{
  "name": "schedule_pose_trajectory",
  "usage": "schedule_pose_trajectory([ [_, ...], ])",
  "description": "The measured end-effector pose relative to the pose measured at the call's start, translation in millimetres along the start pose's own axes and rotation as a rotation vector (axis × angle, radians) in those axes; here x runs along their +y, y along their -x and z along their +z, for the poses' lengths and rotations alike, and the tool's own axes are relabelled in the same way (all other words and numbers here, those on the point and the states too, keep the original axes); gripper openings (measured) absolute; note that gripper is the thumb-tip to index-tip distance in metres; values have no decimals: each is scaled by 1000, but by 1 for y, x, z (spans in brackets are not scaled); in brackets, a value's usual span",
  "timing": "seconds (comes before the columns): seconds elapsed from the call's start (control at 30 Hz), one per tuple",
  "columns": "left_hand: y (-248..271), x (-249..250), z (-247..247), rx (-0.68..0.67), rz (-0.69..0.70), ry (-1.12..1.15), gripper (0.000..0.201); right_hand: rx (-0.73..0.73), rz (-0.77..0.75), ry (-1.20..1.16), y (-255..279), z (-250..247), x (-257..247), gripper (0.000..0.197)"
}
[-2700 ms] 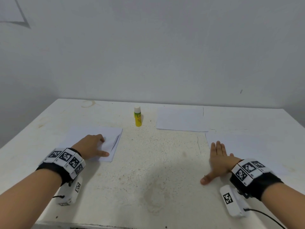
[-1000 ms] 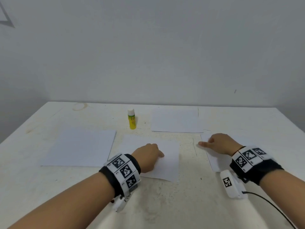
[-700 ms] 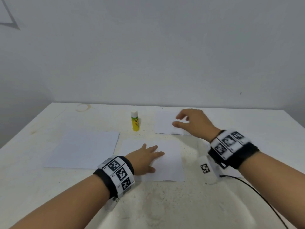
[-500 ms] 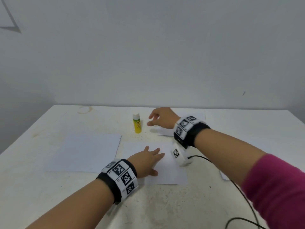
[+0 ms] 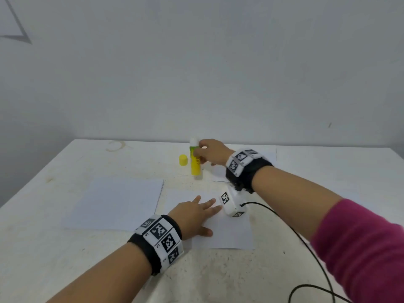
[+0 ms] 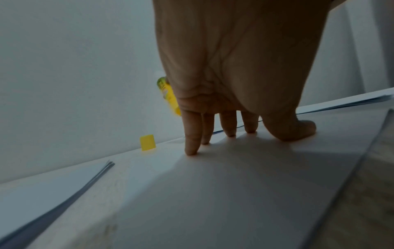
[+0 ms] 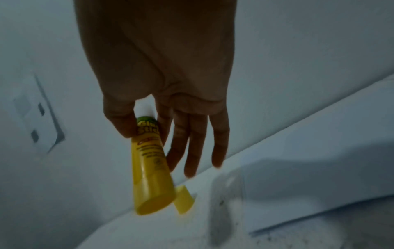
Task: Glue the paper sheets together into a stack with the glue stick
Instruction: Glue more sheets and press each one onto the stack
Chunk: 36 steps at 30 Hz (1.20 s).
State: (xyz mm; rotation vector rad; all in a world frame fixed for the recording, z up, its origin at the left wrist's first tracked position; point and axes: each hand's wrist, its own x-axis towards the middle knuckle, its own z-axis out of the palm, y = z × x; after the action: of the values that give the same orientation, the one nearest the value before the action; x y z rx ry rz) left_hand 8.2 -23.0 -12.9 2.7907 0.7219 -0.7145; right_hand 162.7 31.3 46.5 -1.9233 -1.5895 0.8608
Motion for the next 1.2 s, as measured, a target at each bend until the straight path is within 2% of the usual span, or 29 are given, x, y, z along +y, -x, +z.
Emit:
schedule_pose_trajectory([
  [0.07,0,1,1,3,-5,-26,72,-134,55,-100,22,-23,4,21],
  [0.13,2,4,1,13,-16,-50,72,-232,79,-24,42,-48,15,27],
  [0.17,3,6,1,22,-19,-62,71,-229,85,51,51,-58,22,32],
  [0.23,4,10,-1,48,-20,-86,72,-113,110,129,65,-71,39,40],
  [0.33,4,14,-4,116,-16,-105,75,154,131,49,79,-75,65,33],
  [0.4,2,16,-5,149,-19,-101,75,228,95,-19,88,-69,76,31],
  [0.53,-4,21,-7,194,21,-90,71,187,16,-84,99,-41,85,31],
  [0.77,-7,21,-6,145,48,26,80,209,-67,-21,85,-7,83,25],
  [1.0,-9,19,-4,152,60,38,82,142,-81,90,83,-3,86,23],
  [1.2,-10,16,-7,142,81,29,91,57,-93,167,114,-10,93,24],
])
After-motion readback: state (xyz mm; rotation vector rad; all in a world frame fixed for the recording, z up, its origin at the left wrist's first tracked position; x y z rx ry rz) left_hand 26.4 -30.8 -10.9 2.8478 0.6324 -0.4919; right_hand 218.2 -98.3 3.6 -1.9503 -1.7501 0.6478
